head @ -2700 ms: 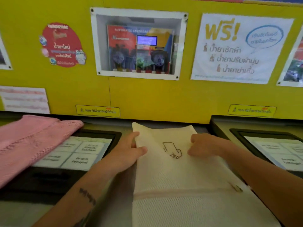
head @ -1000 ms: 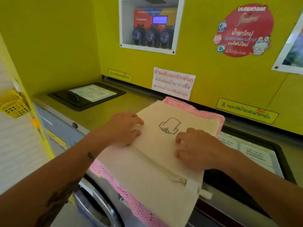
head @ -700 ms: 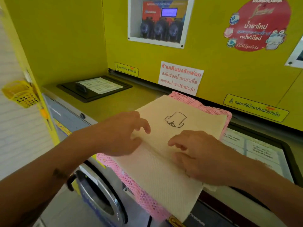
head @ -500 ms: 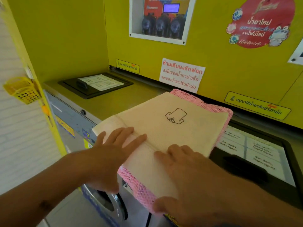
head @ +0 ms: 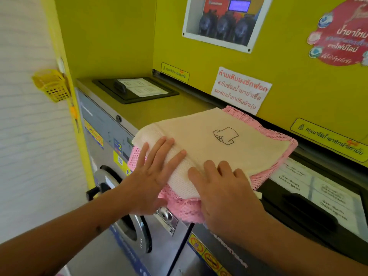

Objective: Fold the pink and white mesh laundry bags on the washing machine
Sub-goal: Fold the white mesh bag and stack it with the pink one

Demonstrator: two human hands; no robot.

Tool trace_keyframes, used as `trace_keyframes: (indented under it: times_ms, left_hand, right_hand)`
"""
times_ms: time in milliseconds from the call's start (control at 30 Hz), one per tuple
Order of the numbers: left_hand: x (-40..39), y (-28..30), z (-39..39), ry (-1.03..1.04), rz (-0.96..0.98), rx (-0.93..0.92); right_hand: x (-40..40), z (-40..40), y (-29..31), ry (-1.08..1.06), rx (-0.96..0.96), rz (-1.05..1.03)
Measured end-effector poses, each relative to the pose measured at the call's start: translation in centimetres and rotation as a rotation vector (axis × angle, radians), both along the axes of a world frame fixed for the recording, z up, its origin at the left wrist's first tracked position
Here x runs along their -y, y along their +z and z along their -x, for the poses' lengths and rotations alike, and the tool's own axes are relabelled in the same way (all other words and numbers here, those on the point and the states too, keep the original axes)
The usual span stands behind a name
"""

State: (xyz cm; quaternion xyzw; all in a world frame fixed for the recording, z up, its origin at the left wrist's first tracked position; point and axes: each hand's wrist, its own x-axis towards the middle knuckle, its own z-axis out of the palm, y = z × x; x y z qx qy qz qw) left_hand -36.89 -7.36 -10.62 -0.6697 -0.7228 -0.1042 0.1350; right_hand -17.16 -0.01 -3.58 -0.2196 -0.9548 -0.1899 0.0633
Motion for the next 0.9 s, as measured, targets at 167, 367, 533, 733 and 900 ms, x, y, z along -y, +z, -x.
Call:
trace_keyframes:
  times_ms: [167, 367, 533, 733, 900]
  left_hand:
    - [2.0, -0.8, -0.8, -0.035, -0.014, 0.049]
    - [0.9, -2.0, -3.4, -0.033, -0.26, 0.16]
    - [-1.0, -1.2, -4.1, -0.115, -0.449, 0.222]
    - [0.5, 6.1, -1.4, -0.316, -0.28, 0.189]
    - [0.6, 14.8, -0.9, -0.39, 0.172, 0.243]
  right_hand:
    - [-0.9, -1.0, 1.5, 0.097, -0.098, 0.122]
    - [-1.9, -2.7, 4.6, 0.054, -0.331, 0.605]
    - [-2.0, -4.3, 6.1, 0.099, -0.415, 0.761]
    - [-3.6, -7.4, 6.6, 0.049, -0.209, 0.622]
    - [-4.0, -10.1, 9.1, 0.048, -0.221, 0.693]
